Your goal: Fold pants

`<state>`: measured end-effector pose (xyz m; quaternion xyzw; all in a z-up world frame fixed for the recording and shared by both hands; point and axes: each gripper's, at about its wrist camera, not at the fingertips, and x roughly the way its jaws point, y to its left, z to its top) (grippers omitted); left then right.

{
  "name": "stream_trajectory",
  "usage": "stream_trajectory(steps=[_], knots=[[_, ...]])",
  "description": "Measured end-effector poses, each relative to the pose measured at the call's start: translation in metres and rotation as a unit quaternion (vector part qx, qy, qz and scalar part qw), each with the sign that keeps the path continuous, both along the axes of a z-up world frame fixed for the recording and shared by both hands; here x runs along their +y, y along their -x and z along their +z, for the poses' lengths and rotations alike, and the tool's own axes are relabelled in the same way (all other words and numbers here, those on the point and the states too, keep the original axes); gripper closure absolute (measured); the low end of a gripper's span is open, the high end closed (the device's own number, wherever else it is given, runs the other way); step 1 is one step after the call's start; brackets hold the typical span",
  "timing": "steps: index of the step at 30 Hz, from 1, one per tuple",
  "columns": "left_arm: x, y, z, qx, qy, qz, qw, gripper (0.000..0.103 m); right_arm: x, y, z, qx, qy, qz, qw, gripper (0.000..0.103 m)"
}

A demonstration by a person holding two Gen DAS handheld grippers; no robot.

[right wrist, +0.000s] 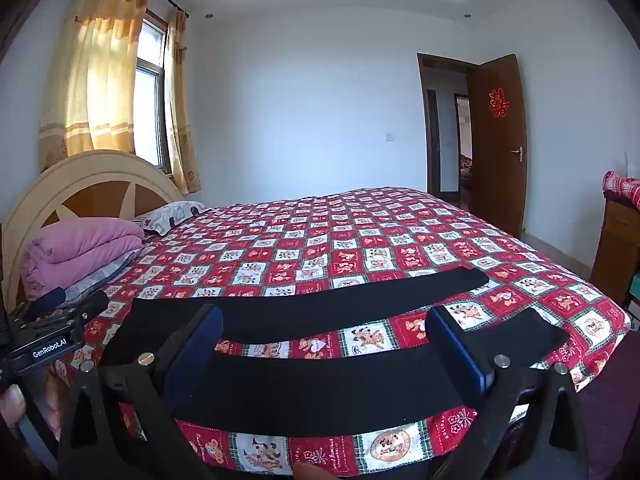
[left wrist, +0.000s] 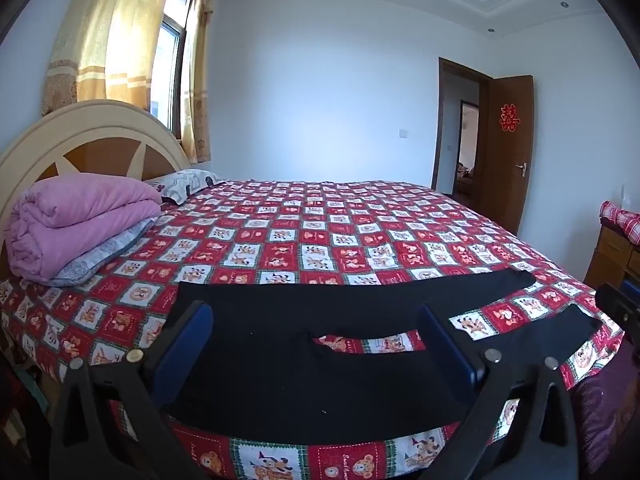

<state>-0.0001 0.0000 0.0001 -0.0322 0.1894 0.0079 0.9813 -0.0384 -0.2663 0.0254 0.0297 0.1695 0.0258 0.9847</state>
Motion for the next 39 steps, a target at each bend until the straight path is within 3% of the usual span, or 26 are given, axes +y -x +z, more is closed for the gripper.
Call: stream_trajectory(steps=[39], knots=[[-0.005,0.000,0.001,-0.003,0.001,-0.002,1.0000,0.000,-0.004,-0.011,-0.010,0.022,-0.004,-0.007,1.000,0.001]])
